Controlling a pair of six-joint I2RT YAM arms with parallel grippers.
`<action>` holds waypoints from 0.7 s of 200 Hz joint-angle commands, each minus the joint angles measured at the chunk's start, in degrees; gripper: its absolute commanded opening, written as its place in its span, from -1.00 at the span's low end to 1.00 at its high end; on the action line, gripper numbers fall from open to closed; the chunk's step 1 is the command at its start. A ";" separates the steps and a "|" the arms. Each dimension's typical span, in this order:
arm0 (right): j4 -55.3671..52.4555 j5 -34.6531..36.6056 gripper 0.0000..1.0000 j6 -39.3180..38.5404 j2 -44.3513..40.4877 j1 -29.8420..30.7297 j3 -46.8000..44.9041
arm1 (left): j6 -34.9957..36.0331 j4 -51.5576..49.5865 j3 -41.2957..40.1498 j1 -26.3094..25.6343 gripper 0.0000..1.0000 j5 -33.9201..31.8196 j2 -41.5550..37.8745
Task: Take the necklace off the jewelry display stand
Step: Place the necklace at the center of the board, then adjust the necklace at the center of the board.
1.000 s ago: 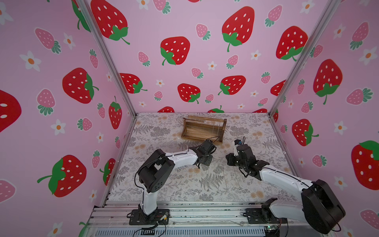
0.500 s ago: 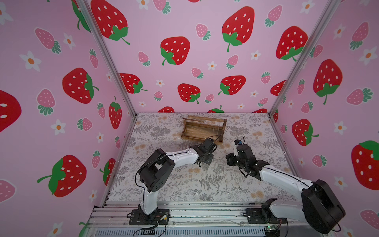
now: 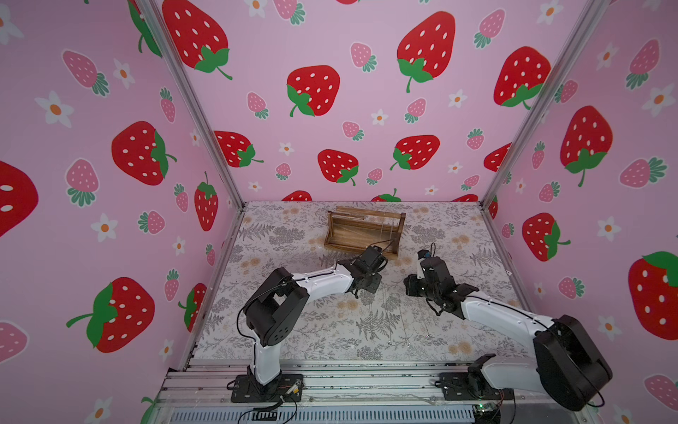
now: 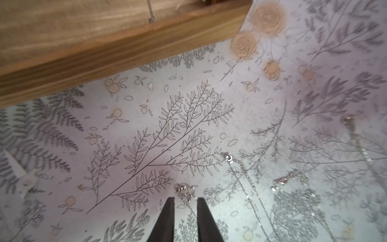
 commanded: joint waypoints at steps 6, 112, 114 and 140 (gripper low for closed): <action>-11.80 2.47 -0.69 -2.29 9.06 2.40 7.87 | -1.00 0.92 -2.86 1.08 -0.59 1.78 -9.63; -28.52 16.28 -0.33 -0.76 15.32 10.15 18.86 | -1.26 -0.28 -12.56 1.12 -0.61 4.23 -24.74; -28.54 16.33 -0.33 -0.69 15.32 10.10 18.77 | -1.28 -0.28 -12.61 1.14 -0.61 4.27 -24.90; -28.50 16.64 -0.32 -0.28 15.26 10.10 18.53 | -1.19 -0.28 -13.72 1.15 -0.61 4.28 -26.17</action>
